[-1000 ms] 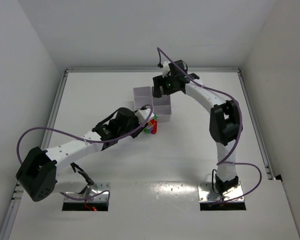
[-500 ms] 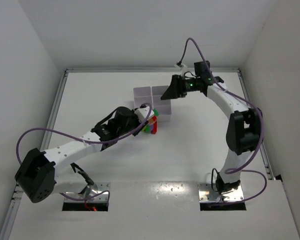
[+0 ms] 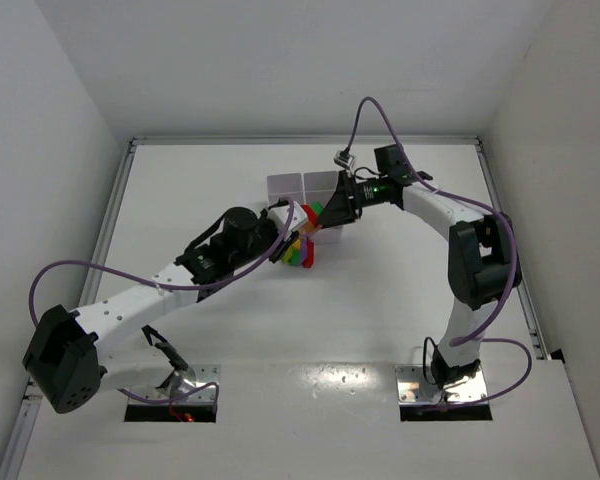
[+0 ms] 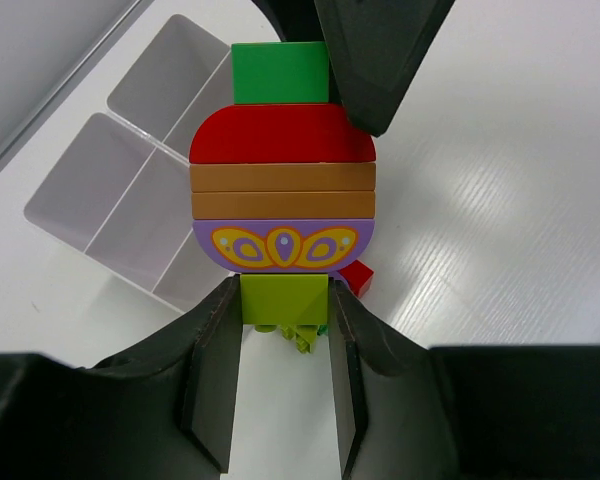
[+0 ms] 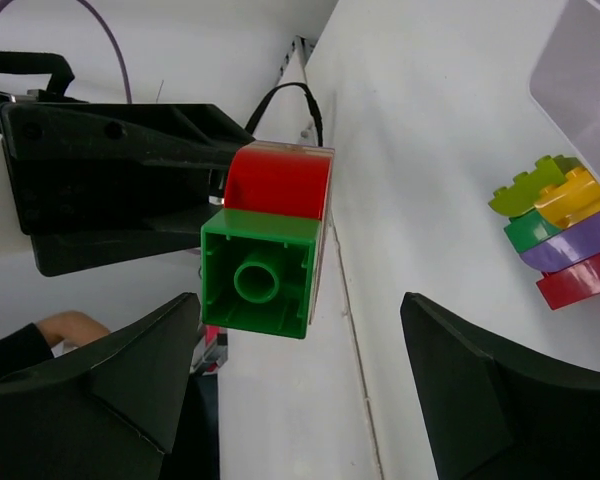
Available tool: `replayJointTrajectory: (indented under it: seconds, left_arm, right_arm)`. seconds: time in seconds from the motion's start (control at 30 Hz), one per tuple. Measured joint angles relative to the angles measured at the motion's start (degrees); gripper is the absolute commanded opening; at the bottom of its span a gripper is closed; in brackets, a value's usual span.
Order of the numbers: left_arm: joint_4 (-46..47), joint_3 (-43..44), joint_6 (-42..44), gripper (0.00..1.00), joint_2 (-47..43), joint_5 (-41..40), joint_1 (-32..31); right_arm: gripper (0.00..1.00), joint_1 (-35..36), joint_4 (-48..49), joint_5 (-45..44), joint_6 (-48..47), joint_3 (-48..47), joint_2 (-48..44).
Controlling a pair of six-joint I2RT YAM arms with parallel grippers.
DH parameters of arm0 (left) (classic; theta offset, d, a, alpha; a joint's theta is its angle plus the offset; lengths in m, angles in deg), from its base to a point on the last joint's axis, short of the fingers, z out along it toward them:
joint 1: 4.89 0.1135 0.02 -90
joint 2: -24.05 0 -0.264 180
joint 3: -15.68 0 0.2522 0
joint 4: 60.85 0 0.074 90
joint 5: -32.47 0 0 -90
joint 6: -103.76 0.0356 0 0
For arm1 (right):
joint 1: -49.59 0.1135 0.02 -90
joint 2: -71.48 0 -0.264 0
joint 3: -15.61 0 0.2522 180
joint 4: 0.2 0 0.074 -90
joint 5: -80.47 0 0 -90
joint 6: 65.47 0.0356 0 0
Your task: Sort the legos into containers by color
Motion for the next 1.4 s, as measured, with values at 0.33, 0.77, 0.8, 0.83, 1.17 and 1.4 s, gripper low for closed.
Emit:
replayJointTrajectory:
  seconds: [0.33,0.77,0.8,0.83,1.17,1.4]
  left_arm:
    - [-0.02,0.0,-0.04,0.0,0.0,0.42,-0.15]
    - [0.87,-0.39,0.52,0.0,-0.17,-0.04,-0.39]
    - [1.22,-0.7,0.55,0.0,-0.44,-0.07,-0.39]
    - [1.64,-1.03,0.57,0.0,-0.74,-0.04,-0.42]
    - [-2.32,-4.87,0.07,0.0,-3.89,-0.28,-0.44]
    - [-2.6,-4.83,-1.66,0.0,-3.82,1.4,2.58]
  right_arm:
    - [0.55,0.02,5.49,1.62,4.96,-0.72,0.0]
    - [0.01,-0.5,9.18,1.33,8.55,-1.84,0.07]
    - [0.0,-0.61,9.31,1.38,8.76,-1.84,0.07]
    - [0.0,-0.79,9.42,1.53,8.96,-1.84,0.07]
    - [0.0,-8.13,11.98,-2.16,9.4,-13.97,7.72]
    - [0.0,-5.86,12.33,-2.12,9.4,-12.72,8.87]
